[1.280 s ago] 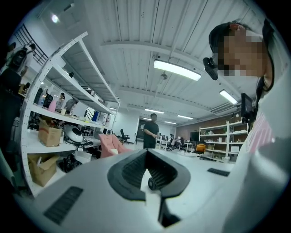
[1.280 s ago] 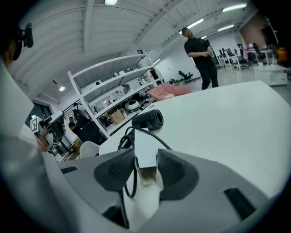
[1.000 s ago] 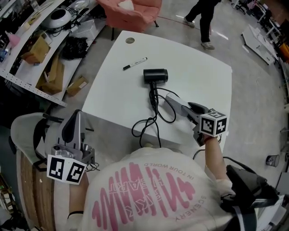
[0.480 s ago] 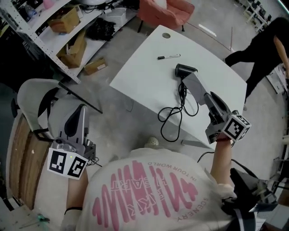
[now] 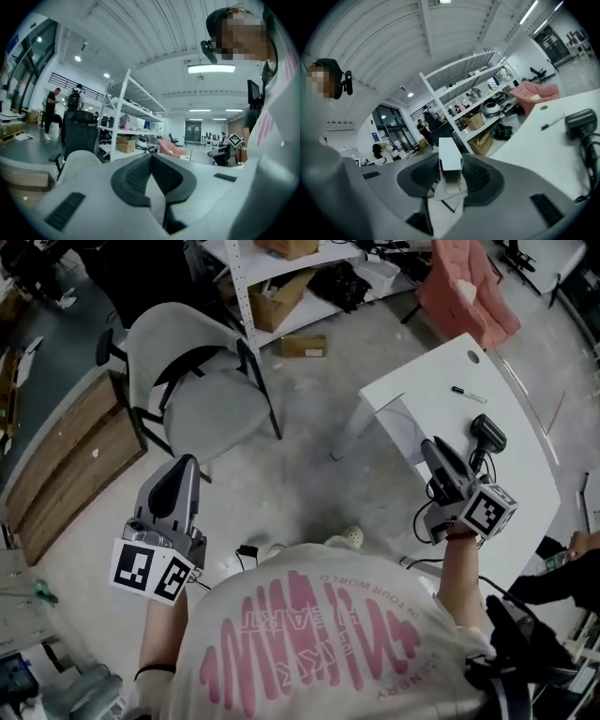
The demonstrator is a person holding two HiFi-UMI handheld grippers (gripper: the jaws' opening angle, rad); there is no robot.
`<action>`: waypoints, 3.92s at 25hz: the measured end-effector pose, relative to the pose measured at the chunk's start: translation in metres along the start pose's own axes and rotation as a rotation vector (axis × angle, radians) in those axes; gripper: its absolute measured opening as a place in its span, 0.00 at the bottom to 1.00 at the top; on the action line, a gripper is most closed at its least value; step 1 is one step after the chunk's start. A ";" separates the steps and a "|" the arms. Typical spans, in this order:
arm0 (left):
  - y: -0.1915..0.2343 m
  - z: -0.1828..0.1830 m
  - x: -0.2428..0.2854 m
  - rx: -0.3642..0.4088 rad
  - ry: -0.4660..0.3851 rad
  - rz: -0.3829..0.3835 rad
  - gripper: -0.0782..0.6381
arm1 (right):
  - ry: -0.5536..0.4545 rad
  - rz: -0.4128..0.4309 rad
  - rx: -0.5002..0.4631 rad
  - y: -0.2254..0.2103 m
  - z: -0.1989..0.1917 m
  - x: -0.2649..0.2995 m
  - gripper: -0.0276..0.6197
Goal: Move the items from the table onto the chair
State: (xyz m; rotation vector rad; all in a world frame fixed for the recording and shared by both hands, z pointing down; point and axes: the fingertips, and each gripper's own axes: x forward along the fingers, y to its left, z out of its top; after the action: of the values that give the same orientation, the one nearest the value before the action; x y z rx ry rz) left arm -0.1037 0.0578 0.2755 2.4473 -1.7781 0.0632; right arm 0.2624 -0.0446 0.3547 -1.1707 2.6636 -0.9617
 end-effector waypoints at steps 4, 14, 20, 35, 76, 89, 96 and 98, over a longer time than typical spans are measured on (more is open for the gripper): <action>0.044 -0.004 -0.059 -0.020 -0.008 0.139 0.12 | 0.073 0.137 -0.024 0.052 -0.021 0.069 0.29; 0.134 -0.032 -0.195 -0.141 -0.044 0.476 0.12 | 0.261 0.341 -0.084 0.162 -0.081 0.212 0.29; 0.159 -0.047 -0.242 -0.202 -0.060 0.621 0.12 | 0.381 0.390 -0.076 0.202 -0.126 0.280 0.29; 0.241 -0.058 -0.213 -0.399 -0.013 0.855 0.12 | 0.717 0.260 -0.046 0.133 -0.244 0.471 0.29; 0.312 -0.135 -0.125 -0.392 0.304 0.819 0.12 | 0.935 -0.053 0.319 -0.015 -0.349 0.547 0.37; 0.240 -0.098 -0.136 -0.221 0.105 0.551 0.12 | 0.328 0.442 0.043 0.163 -0.133 0.422 0.07; 0.194 -0.049 -0.151 -0.095 0.007 0.476 0.12 | 0.058 0.564 -0.044 0.229 -0.055 0.279 0.07; 0.178 -0.027 -0.154 -0.114 -0.038 0.430 0.12 | 0.007 0.591 -0.022 0.244 -0.042 0.240 0.07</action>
State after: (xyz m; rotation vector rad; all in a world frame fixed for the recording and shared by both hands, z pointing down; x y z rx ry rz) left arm -0.3196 0.1526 0.2989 1.9648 -2.2247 -0.0471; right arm -0.0759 -0.0634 0.2897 -0.3255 2.7619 -0.8194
